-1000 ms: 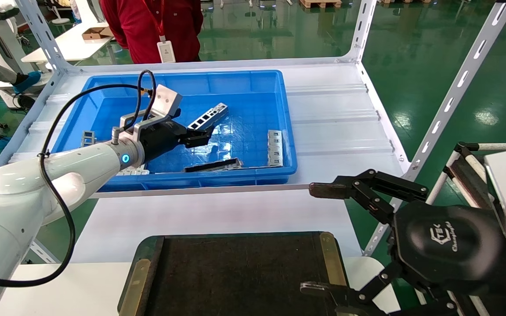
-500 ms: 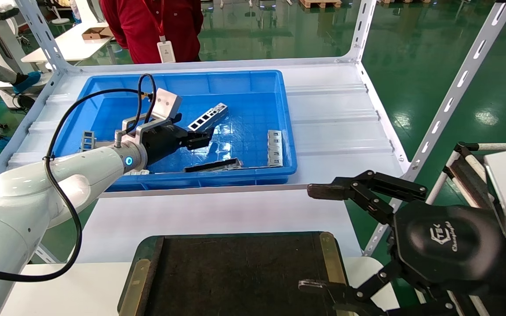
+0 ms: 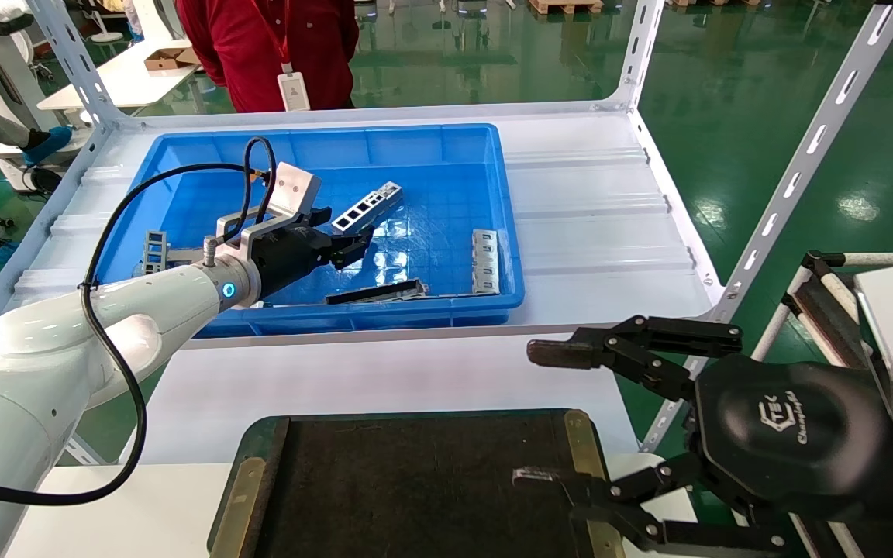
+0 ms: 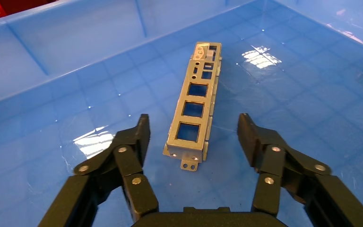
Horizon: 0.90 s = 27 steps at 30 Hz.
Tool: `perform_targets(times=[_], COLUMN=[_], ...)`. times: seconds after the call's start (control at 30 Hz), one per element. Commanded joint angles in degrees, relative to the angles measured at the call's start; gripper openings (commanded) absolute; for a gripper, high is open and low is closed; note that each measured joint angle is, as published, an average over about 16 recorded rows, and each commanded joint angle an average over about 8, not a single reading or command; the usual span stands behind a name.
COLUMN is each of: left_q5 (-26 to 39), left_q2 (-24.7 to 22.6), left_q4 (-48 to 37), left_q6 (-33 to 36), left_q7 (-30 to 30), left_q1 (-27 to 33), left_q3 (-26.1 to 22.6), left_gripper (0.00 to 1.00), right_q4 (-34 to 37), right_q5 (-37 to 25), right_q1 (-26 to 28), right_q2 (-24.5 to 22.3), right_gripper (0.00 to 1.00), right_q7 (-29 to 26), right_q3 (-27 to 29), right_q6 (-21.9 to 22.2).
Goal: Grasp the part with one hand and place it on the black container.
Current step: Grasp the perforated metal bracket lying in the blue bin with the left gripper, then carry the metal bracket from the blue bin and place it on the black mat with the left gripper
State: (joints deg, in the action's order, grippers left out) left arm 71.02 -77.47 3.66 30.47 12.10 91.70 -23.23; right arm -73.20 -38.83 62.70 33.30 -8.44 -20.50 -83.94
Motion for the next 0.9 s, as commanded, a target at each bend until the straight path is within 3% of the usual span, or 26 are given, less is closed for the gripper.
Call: perform_targets(times=[0.03, 0.9], left_q5=[-0.1, -1.4], left_q2=[0.0, 0.6], left_q4=[0.0, 0.2], left_q6=[-0.1, 0.9], left_q7=[0.0, -0.2], left_q1=[0.0, 0.6], left_q3=[-0.1, -0.7], left_gripper=[0.00, 0.00], right_q4=[0.0, 0.0], right_q5=[0.0, 0.0], right_q1=[0.0, 0.0], right_q2=[0.0, 0.0], right_gripper=[0.00, 0.00], right_q7=[0.0, 0.0], right_q3=[0.0, 0.0], right_q6=[0.0, 0.0])
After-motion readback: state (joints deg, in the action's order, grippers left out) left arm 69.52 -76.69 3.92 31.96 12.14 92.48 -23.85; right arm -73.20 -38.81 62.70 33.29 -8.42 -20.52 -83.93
